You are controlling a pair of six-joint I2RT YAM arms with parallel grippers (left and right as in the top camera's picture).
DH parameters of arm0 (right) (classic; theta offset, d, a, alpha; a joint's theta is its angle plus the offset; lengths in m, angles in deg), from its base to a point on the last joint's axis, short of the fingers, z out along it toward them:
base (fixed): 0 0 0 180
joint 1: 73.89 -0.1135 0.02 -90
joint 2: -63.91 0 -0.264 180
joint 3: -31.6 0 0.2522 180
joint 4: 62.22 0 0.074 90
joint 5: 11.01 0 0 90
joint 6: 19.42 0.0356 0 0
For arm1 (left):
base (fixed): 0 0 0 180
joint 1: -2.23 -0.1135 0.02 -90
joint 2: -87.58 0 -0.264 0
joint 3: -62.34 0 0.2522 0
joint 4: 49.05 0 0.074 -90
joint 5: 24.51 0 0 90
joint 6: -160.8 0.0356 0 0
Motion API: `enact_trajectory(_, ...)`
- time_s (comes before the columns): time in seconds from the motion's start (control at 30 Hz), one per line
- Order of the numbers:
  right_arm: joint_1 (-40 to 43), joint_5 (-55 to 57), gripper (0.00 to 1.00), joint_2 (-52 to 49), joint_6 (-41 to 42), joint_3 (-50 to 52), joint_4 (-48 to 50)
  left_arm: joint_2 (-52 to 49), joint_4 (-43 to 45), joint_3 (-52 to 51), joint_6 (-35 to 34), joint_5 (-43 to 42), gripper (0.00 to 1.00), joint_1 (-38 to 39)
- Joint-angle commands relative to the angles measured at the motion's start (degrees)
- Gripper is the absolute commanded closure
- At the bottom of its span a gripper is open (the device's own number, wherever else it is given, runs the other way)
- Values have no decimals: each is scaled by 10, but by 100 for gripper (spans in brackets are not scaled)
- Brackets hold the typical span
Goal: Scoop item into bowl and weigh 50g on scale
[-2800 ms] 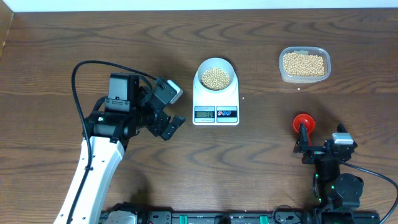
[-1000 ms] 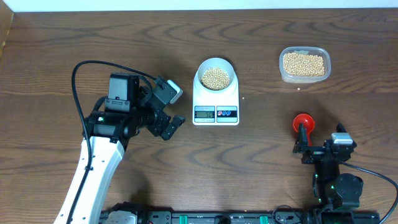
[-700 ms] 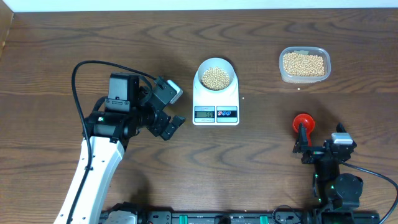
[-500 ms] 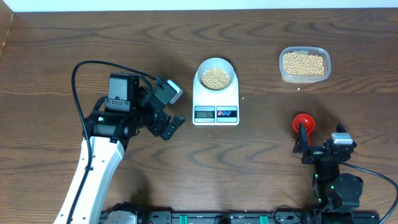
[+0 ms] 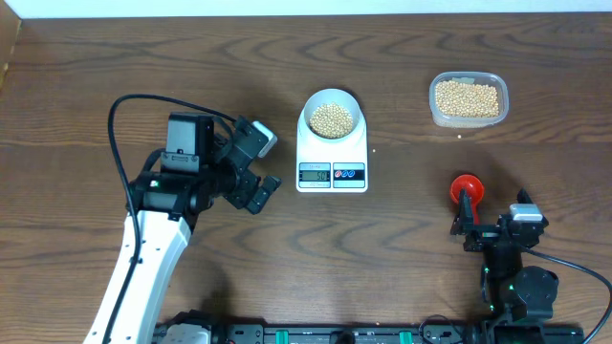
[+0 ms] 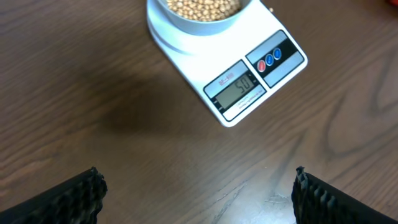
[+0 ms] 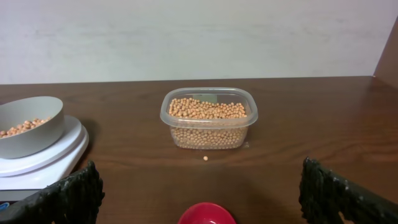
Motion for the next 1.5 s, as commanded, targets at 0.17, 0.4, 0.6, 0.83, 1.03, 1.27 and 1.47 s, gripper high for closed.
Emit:
enact_trajectory(0.17,-5,0,1,3,-7,1,-3,76,-5,13,-19,42,2,-1)
enact_trajectory(0.4,-5,0,1,3,-7,1,-3,130,-22,12,-31,60,2,-7)
enact_trajectory(0.6,-5,0,1,3,-7,1,-3,177,-36,-4,-47,64,2,-33)
enact_trajectory(0.83,-5,0,1,3,-7,1,-3,226,-35,-28,-64,69,2,-54)
enact_trajectory(1.03,-5,0,1,3,-7,1,-3,260,-36,-51,-87,72,2,-78)
enact_trajectory(1.27,-5,0,1,3,-7,1,-3,308,-29,-82,-106,73,2,-89)
enact_trajectory(1.47,-5,0,1,3,-7,1,-3,345,2,-114,-143,87,2,-89)
